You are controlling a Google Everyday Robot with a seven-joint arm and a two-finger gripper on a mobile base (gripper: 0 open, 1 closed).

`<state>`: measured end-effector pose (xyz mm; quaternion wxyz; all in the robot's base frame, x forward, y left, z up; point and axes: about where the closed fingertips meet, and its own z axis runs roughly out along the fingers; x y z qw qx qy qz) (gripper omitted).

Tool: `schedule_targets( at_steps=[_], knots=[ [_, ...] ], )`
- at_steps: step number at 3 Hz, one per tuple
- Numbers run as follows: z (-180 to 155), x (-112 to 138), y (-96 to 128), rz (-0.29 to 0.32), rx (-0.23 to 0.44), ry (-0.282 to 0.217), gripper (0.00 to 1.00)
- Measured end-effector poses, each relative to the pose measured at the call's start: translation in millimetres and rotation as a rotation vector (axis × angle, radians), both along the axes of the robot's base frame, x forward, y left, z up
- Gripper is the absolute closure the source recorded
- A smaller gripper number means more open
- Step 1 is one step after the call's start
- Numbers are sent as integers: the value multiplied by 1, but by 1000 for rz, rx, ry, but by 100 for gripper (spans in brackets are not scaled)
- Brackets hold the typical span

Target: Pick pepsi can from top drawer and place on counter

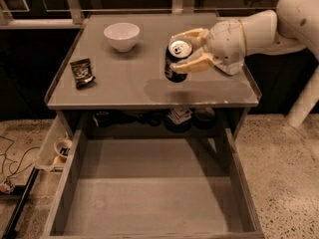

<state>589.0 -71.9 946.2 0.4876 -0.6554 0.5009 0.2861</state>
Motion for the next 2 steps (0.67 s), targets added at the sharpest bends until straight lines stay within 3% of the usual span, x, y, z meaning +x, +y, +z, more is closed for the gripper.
schedule_targets(
  at_steps=[1,2],
  knots=[
    [-11,33,36,131,23,54,100],
    [6,50,40,107,53,66,100]
  ],
)
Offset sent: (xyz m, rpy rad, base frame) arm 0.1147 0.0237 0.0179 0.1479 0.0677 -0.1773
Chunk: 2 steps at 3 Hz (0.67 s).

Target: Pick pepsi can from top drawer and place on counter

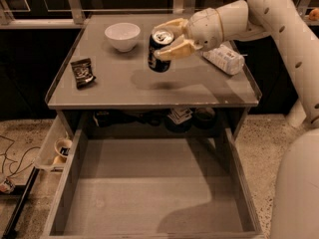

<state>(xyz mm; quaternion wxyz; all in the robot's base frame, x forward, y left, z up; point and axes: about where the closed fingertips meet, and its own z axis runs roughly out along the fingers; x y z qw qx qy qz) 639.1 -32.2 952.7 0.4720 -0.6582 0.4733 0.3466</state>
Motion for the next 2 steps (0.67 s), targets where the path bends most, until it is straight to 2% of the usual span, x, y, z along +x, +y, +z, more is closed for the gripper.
schedule_targets(
  at_steps=[1,2],
  knots=[
    [4,23,-9,-149,42,27,100],
    [-1,37,-17,-262,69,67,100]
  ],
)
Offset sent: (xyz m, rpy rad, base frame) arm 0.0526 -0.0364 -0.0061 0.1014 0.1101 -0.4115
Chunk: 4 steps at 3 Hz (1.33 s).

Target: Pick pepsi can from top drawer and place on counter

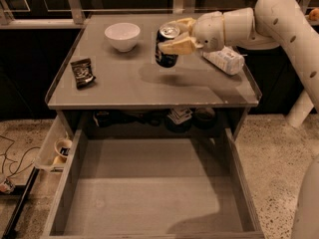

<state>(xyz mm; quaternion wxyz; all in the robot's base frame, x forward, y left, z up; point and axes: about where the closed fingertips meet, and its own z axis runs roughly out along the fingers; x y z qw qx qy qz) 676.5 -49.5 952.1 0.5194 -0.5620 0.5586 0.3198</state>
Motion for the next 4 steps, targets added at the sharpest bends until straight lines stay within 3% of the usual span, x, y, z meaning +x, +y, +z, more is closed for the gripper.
schedule_targets(
  at_steps=[2,4],
  knots=[
    [-19,5,-2,-81,-3,102,100],
    [-45,-3,1,-76,-31,214,100]
  ],
)
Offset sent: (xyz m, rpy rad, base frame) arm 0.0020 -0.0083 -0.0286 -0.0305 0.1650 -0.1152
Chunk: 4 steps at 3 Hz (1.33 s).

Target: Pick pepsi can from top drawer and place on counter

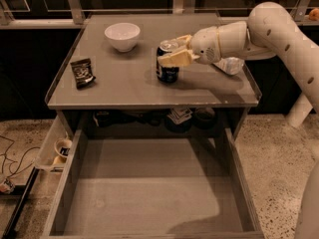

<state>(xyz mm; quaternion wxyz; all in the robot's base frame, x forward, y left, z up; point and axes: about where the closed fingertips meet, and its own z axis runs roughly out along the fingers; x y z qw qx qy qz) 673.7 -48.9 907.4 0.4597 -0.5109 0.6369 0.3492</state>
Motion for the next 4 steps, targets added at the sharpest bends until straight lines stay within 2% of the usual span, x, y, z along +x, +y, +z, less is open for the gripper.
schedule_targets(
  at_steps=[1,2,4],
  knots=[
    [-10,-2,1,8,16,35,100],
    [-10,-2,1,8,16,35,81],
    [-10,-2,1,8,16,35,34]
  ],
)
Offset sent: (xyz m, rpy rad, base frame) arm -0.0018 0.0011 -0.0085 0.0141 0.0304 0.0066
